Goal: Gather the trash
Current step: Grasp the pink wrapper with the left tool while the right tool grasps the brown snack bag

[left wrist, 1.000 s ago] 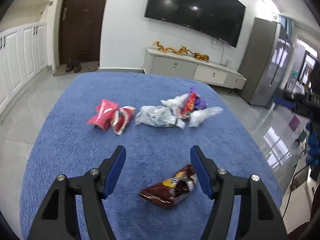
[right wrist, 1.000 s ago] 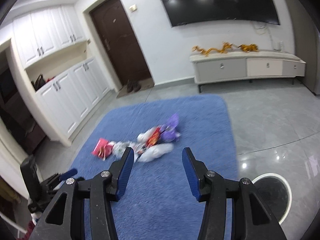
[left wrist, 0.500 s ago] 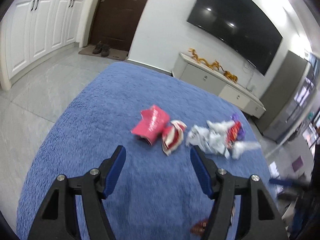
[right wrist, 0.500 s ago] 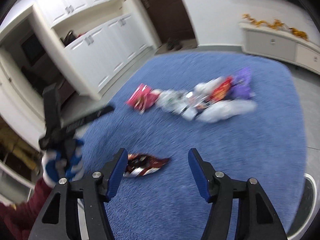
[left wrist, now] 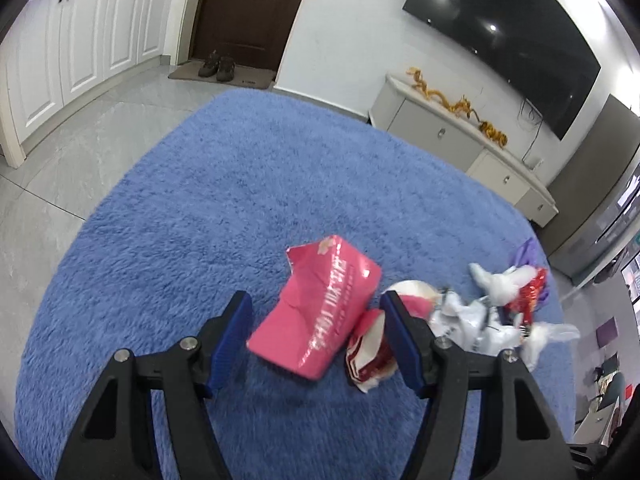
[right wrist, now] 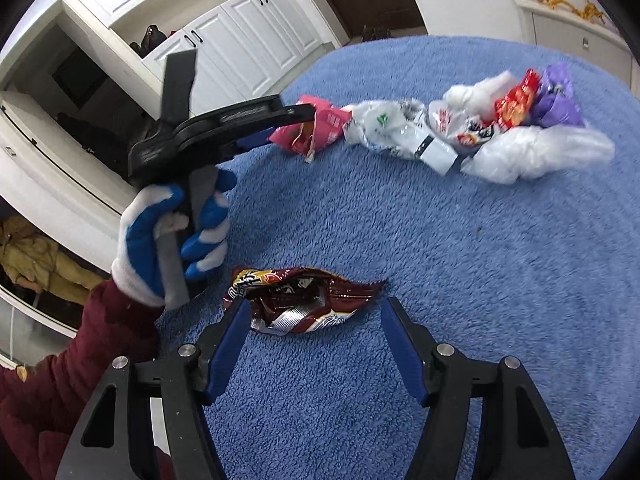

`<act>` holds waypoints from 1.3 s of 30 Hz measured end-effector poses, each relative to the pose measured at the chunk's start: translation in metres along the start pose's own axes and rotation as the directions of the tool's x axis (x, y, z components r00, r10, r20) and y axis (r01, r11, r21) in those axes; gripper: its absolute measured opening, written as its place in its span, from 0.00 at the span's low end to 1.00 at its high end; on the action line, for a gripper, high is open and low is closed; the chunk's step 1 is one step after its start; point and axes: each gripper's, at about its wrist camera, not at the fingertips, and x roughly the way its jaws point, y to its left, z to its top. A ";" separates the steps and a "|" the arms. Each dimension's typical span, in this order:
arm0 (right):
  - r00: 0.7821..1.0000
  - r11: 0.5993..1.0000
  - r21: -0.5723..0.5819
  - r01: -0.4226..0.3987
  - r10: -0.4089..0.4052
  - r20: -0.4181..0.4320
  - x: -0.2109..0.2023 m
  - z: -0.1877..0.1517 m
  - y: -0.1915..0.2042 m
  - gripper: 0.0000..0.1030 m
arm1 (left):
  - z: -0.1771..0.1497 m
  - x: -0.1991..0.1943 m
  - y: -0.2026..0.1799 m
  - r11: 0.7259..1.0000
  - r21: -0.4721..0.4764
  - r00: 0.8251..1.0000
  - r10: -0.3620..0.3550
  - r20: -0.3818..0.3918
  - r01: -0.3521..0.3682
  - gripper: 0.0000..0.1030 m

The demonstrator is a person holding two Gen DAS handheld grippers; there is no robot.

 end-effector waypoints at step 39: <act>0.977 0.956 0.218 -0.195 0.171 0.124 0.041 0.043 -0.047 0.27 | -0.050 -0.146 -0.008 0.999 -0.029 0.992 0.021 0.128 -0.018 0.27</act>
